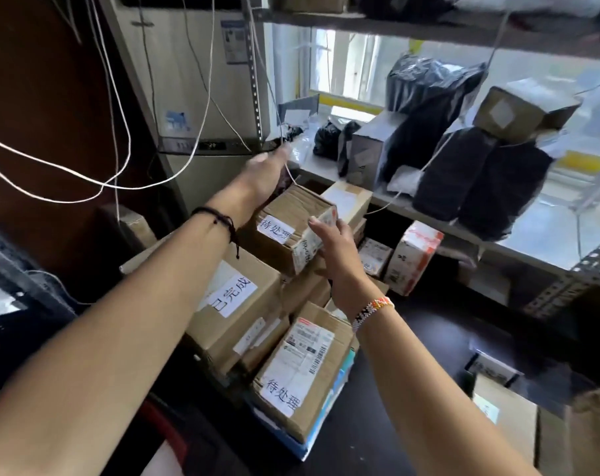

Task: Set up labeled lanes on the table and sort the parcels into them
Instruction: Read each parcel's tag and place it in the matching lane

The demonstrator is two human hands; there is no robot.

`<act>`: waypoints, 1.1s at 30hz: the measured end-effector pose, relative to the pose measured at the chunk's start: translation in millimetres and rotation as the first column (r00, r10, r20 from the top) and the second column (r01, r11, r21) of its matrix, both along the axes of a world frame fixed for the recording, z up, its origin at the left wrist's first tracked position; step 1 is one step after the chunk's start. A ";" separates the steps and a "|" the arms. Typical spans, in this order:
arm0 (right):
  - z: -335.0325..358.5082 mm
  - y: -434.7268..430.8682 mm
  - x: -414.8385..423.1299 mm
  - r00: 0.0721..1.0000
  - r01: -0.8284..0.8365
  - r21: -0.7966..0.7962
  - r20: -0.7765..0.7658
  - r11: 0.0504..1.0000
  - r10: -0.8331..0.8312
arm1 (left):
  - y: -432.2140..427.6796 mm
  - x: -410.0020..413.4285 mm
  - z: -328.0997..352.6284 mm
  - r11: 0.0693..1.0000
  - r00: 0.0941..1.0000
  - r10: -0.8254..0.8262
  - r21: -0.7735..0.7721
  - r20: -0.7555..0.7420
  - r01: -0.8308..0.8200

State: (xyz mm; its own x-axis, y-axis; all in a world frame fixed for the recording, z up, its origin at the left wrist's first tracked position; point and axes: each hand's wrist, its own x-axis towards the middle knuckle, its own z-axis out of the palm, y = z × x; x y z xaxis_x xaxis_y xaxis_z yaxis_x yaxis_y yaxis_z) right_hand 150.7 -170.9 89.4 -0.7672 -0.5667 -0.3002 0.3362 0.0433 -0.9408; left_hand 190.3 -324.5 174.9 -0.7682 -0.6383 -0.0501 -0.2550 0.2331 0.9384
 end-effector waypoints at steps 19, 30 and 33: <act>26.1 79.3 -28.0 0.950 0.157 -0.345 -0.205 0.926 -0.237 | 72.1 -22.4 23.2 0.976 0.968 -0.214 0.010 -0.130 0.217; 106.9 256.9 -14.5 0.801 0.282 -0.456 -0.372 0.844 -0.468 | 225.3 -32.1 61.7 0.826 0.740 -0.475 0.050 -0.476 0.562; 117.7 297.0 -7.1 0.760 0.318 -0.464 -0.397 0.827 -0.514 | 261.0 -32.0 65.7 0.779 0.688 -0.501 0.073 -0.525 0.623</act>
